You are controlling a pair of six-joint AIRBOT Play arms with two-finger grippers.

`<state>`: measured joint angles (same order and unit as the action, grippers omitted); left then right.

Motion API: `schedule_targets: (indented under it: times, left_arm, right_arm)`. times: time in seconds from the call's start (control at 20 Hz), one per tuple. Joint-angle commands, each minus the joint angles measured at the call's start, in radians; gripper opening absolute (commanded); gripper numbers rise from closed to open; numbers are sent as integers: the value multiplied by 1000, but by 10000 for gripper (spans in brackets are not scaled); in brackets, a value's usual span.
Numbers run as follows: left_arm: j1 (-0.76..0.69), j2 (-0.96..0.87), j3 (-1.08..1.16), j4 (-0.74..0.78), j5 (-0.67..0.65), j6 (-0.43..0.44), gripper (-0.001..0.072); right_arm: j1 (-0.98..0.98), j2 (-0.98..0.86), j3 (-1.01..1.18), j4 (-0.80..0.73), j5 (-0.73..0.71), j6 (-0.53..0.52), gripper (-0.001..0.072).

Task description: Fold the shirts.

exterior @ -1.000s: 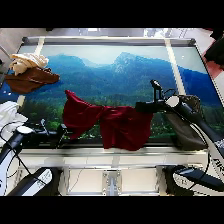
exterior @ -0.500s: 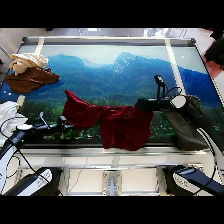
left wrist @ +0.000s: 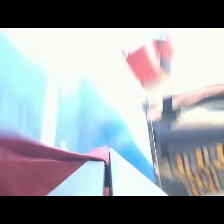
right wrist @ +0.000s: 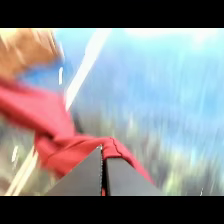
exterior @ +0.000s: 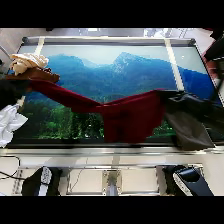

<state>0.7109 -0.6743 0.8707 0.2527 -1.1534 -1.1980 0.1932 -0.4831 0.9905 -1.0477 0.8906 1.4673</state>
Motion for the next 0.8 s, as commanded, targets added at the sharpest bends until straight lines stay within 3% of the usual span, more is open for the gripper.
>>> schedule_targets:
  times: [0.0,0.1,0.3,0.45,0.6,0.75]
  left_arm:
    - [167,94,237,-14,-63,-22,13]
    - [181,87,391,51,-63,-26,12]
    - [182,35,640,419,-96,-156,12]
    - [134,-53,650,429,-117,-157,12]
    - [-72,-262,650,516,-182,-169,12]
    - [-391,-552,650,817,-169,-182,14]
  right_arm:
    - [0,116,206,-80,89,68,11]
    - [0,95,337,-80,162,68,10]
    - [0,62,491,-108,169,67,11]
    - [0,-35,481,-138,246,66,10]
    - [0,-225,447,-136,249,9,10]
    - [0,-486,443,-136,223,-53,10]
